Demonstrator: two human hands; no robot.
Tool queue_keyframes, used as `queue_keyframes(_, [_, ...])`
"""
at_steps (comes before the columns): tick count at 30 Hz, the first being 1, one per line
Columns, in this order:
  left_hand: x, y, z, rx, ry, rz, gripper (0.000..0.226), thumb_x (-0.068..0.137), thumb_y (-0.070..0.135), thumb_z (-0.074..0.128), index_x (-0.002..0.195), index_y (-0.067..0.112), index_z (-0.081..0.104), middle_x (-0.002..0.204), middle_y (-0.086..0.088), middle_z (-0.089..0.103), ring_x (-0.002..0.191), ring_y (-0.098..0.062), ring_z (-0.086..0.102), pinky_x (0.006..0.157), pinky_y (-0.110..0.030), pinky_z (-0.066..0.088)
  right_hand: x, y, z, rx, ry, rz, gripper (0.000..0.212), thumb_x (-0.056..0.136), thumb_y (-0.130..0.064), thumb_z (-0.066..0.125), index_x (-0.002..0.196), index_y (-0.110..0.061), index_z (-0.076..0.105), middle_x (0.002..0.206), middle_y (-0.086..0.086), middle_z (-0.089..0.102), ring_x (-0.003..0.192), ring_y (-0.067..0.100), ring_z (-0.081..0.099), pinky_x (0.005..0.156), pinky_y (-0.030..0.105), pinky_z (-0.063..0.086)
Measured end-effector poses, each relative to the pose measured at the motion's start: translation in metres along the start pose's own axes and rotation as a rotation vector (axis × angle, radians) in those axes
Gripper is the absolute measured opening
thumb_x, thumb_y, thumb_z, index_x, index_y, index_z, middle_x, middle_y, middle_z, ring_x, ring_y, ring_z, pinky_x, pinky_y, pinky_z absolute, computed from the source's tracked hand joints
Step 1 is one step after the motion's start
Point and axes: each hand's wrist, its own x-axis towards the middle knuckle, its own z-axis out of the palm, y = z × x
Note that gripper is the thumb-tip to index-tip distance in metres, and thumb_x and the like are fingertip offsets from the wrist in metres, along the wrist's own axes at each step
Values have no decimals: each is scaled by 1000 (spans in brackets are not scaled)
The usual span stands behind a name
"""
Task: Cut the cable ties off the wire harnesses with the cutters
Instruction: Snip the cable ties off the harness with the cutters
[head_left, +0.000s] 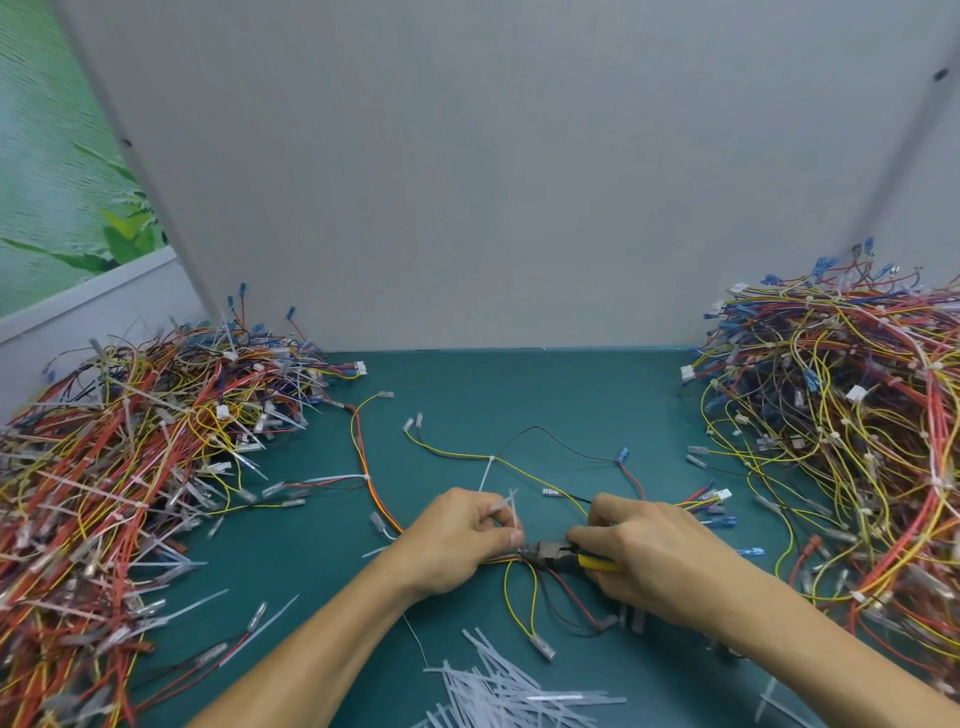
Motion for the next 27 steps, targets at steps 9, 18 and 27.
queue_keyframes(9, [0, -1, 2, -46, -2, -9, 19, 87, 20, 66, 68, 24, 61, 46, 12, 39, 49, -7, 31, 52, -24, 26, 1, -7, -10, -102, -70, -21, 17, 94, -30, 39, 103, -22, 51, 104, -2, 53, 92, 32, 54, 62, 35, 31])
queue_keyframes(18, [-8, 9, -11, -376, 134, -105, 26, 92, 6, 48, 69, 18, 48, 53, 9, 34, 49, -11, 26, 48, -23, 22, 0, -15, -7, -13, -35, 62, 21, 92, -34, 36, 103, -23, 51, 101, -2, 49, 90, 29, 55, 65, 34, 38])
queue_keyframes(27, [-37, 12, -90, -708, 366, -59, 26, 99, 6, 31, 93, -2, 56, 60, -3, 46, 50, -13, 37, 45, -26, 30, 16, -41, 13, 172, 98, 66, 28, 91, -42, 40, 113, -27, 48, 112, -7, 50, 102, 21, 52, 79, 35, 45])
